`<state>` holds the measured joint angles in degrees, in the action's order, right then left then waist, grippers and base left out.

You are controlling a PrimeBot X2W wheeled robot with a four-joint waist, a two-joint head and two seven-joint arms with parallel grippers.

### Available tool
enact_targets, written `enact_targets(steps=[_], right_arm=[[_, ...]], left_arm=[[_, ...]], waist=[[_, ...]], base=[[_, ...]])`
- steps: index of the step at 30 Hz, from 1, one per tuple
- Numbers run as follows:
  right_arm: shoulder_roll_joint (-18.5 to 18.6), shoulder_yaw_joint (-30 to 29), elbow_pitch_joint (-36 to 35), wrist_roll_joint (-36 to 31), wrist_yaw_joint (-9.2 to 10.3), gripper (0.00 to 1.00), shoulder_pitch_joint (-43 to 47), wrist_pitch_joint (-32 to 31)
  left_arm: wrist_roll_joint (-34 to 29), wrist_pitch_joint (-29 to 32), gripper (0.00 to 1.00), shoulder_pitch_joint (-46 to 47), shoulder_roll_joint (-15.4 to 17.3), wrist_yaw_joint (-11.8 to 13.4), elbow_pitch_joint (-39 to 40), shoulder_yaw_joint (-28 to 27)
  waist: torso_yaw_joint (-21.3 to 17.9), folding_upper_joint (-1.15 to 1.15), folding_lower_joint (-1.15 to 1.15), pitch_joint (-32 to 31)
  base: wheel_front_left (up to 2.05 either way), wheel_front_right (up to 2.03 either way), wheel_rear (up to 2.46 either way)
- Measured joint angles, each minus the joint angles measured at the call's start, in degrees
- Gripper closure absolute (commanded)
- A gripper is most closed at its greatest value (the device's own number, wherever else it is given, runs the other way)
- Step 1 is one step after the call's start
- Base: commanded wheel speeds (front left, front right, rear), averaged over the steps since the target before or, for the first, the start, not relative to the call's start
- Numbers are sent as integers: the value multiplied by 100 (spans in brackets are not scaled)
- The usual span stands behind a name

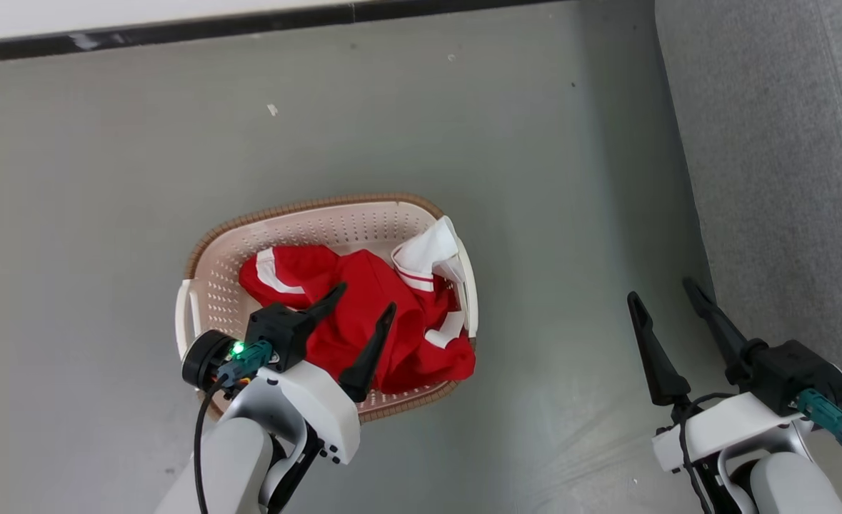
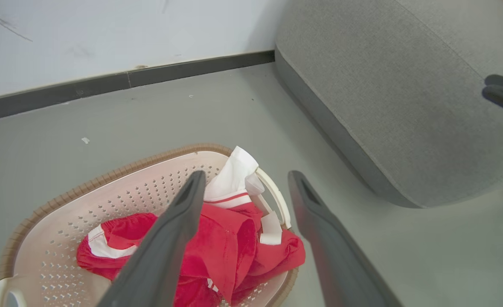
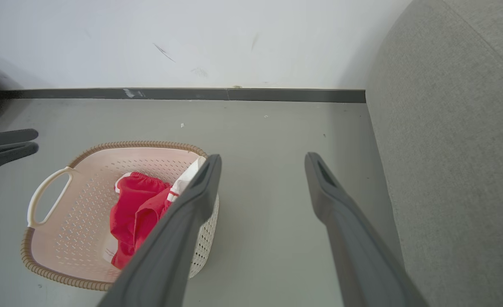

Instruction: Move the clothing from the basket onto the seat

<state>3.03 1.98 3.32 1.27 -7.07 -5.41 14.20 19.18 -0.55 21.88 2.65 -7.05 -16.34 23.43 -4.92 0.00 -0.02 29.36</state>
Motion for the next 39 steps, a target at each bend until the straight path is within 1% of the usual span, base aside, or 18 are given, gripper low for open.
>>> enact_targets(steps=[6,15,28,39], right_arm=[[-23,15,-13,20,0,0,-146,0],[-46,30,-43,77,0,0,-360,0],[-53,63,-62,207,0,0,-611,0],[-54,163,-93,324,0,0,-817,1]], left_arm=[[225,108,0,67,-10,-18,-140,83],[378,198,0,257,-14,-18,-333,143],[393,293,0,647,-10,-18,-583,52],[410,359,0,894,131,-18,-756,-78]], waist=[[-107,0,0,272],[-278,0,0,650],[-529,0,0,1134],[-662,0,0,1509]], base=[[0,0,0],[0,0,0],[0,0,0],[0,0,0]])
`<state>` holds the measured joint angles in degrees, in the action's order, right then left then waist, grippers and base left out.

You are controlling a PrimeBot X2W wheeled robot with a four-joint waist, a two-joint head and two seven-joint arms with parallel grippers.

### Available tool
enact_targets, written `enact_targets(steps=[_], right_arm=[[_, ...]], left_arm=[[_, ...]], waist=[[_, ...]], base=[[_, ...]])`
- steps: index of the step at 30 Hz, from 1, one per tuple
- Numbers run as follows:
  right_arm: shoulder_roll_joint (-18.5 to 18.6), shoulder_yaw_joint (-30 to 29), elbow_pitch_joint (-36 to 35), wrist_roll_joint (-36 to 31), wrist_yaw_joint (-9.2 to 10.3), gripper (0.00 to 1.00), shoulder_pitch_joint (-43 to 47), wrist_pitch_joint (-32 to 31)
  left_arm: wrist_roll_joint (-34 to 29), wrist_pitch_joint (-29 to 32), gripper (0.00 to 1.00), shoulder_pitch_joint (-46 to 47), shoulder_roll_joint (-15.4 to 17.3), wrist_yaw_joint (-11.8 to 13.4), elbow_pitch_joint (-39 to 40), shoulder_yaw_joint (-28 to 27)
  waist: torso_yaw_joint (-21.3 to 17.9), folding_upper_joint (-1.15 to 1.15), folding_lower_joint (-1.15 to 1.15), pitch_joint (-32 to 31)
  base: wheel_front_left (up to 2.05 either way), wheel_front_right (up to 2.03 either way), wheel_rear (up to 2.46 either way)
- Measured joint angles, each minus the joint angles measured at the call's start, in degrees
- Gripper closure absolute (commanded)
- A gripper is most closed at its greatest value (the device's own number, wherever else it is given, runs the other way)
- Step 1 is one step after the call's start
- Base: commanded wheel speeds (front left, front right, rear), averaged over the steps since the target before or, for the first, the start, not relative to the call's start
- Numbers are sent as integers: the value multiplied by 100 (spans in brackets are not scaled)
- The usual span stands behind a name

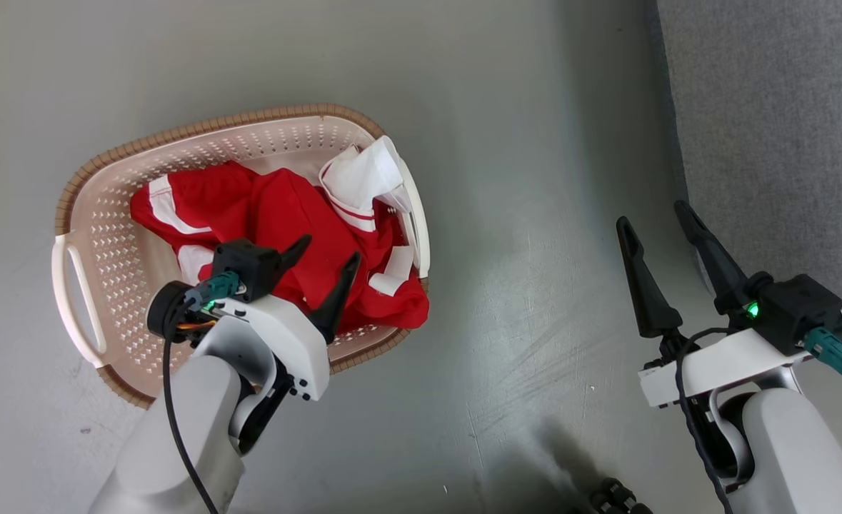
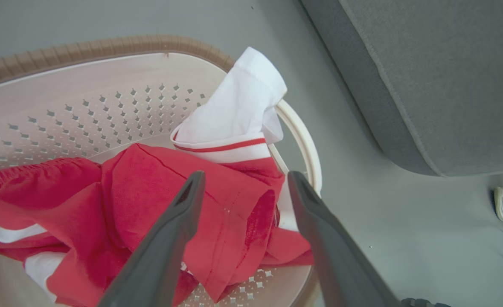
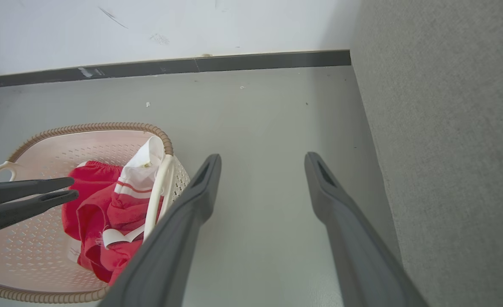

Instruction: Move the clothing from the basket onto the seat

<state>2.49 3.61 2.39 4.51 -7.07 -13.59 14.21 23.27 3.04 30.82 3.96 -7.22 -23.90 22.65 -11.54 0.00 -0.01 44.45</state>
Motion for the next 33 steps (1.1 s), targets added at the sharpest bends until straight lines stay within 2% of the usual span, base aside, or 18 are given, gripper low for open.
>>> enact_targets(steps=[33], right_arm=[[-1,180,-73,208,0,0,-554,0]], left_arm=[[-70,142,0,753,379,22,-502,-177]], waist=[[-319,0,0,900]], base=[[0,0,0]])
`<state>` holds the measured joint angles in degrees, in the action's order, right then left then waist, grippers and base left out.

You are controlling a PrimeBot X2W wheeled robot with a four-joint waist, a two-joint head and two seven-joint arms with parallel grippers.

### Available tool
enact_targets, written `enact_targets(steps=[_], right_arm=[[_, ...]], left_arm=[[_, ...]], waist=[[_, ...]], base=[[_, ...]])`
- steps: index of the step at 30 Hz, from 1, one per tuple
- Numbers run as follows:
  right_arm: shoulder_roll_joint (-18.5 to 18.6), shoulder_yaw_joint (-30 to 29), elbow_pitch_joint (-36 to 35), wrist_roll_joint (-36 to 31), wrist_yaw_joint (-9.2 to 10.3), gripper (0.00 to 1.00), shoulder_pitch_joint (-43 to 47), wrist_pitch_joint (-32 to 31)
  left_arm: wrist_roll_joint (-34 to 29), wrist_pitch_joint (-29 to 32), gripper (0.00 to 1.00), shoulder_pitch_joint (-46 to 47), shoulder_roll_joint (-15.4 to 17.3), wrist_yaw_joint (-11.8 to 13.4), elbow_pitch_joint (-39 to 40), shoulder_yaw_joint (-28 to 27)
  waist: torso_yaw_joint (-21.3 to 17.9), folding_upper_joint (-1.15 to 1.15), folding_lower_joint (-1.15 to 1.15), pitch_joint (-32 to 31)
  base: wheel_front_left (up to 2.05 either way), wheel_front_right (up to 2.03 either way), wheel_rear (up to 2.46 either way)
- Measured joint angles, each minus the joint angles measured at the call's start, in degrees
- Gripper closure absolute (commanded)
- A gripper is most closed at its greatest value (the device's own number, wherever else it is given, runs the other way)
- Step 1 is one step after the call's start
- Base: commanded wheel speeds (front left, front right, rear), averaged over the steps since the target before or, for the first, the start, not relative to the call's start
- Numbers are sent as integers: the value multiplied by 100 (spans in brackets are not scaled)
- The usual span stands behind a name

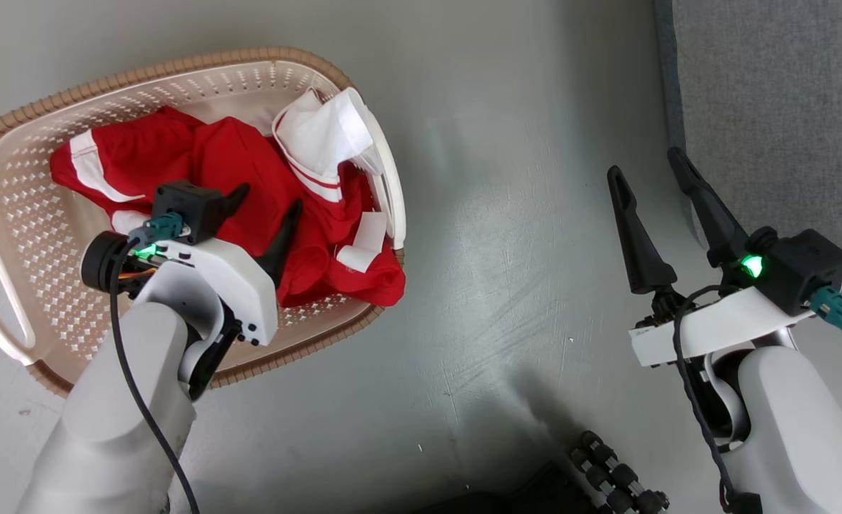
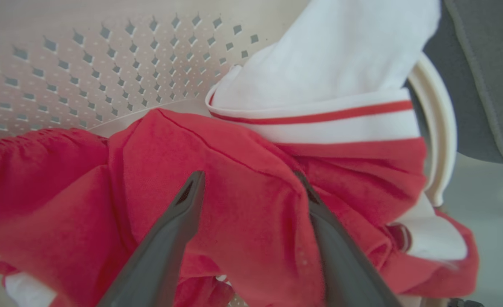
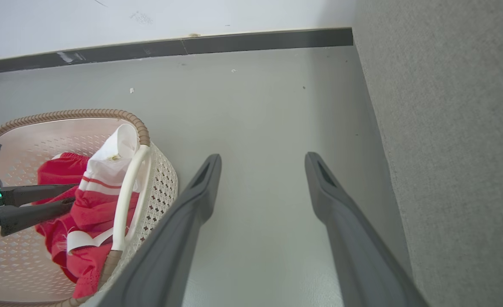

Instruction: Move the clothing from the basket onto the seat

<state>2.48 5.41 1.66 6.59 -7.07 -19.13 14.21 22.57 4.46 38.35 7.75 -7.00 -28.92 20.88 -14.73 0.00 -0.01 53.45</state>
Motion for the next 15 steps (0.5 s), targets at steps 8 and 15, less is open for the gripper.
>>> enact_targets(steps=[8,15], right_arm=[[0,41,-9,56,0,0,-40,0],[0,-55,-2,56,0,0,-203,0]], left_arm=[[-51,-32,52,103,115,7,-131,-43],[-52,-160,100,225,114,8,-279,-54]], waist=[[-57,0,0,142],[-69,0,0,190]], base=[[0,0,0],[0,0,0]])
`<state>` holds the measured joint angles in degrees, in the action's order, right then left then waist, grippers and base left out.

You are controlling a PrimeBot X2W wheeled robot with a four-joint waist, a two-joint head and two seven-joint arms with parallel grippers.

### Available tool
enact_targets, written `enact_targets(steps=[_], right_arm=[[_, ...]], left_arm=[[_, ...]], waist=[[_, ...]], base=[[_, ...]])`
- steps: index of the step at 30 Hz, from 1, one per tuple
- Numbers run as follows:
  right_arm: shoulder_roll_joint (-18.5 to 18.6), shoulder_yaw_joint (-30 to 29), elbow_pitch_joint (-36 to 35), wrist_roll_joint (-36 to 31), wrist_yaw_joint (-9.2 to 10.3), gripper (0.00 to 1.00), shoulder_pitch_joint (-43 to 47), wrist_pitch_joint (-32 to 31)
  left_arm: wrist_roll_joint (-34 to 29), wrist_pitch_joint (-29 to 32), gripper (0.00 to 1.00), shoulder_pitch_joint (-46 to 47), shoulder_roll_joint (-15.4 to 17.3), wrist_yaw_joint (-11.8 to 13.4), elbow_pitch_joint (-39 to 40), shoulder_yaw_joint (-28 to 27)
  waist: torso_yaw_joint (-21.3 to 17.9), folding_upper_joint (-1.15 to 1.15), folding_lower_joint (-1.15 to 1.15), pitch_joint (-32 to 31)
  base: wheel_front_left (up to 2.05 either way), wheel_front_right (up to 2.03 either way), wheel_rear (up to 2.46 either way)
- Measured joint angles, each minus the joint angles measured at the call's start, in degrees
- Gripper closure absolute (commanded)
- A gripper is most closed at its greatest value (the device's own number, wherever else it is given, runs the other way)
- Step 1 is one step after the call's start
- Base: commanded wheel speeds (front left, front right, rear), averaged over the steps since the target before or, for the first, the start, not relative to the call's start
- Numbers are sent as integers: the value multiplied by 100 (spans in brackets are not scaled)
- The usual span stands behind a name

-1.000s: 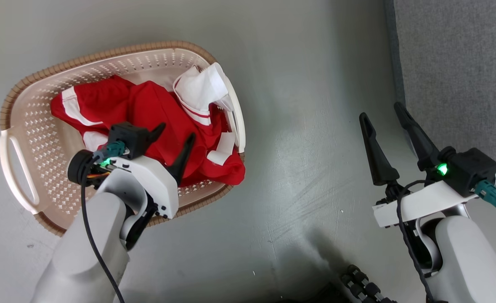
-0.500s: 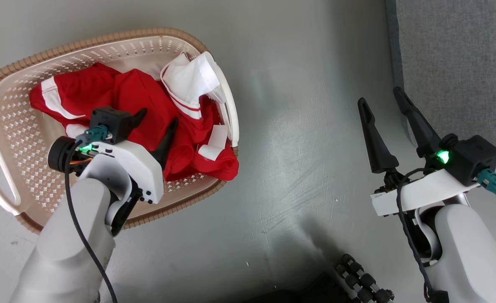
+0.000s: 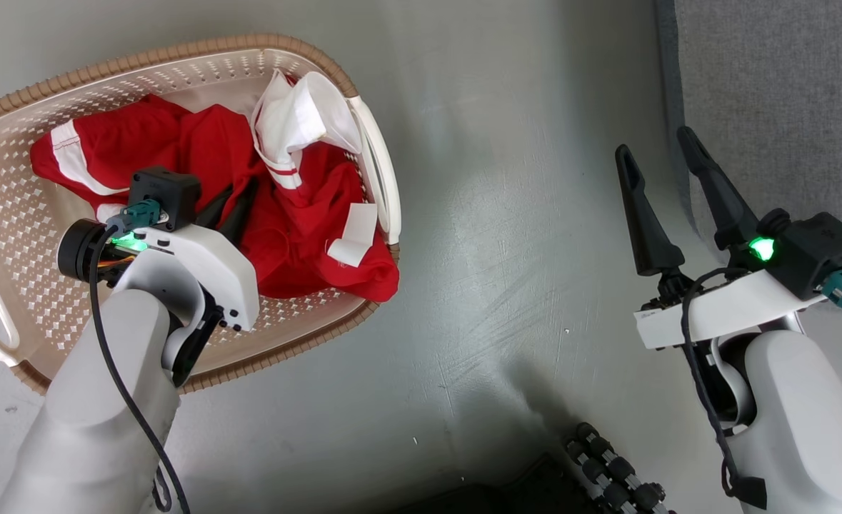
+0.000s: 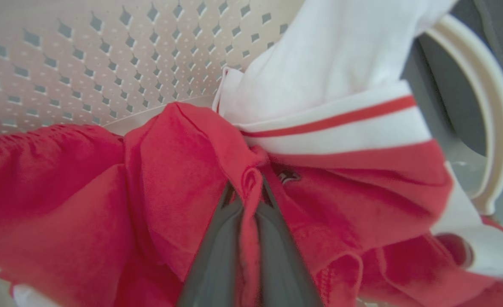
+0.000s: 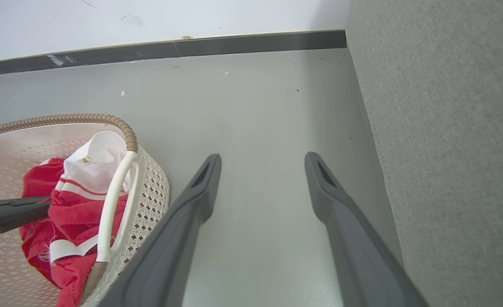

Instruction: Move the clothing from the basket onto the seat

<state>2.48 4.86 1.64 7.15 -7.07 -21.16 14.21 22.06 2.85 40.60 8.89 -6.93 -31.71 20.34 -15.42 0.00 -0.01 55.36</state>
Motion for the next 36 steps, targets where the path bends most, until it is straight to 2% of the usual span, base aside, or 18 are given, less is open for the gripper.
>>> enact_targets(steps=[13,25,36], right_arm=[[0,-80,31,-19,0,0,-303,0],[13,-34,105,-433,0,0,-647,32],[366,310,325,-672,0,0,-876,47]], left_arm=[[113,-512,100,24,-110,-1,-85,-144],[381,-1223,100,-4,-315,-3,83,-297],[525,-1545,100,-311,-393,-12,297,-292]], waist=[[144,0,0,-196],[391,0,0,-565],[735,0,0,-1121]], base=[[0,0,0],[0,0,0],[0,0,0]])
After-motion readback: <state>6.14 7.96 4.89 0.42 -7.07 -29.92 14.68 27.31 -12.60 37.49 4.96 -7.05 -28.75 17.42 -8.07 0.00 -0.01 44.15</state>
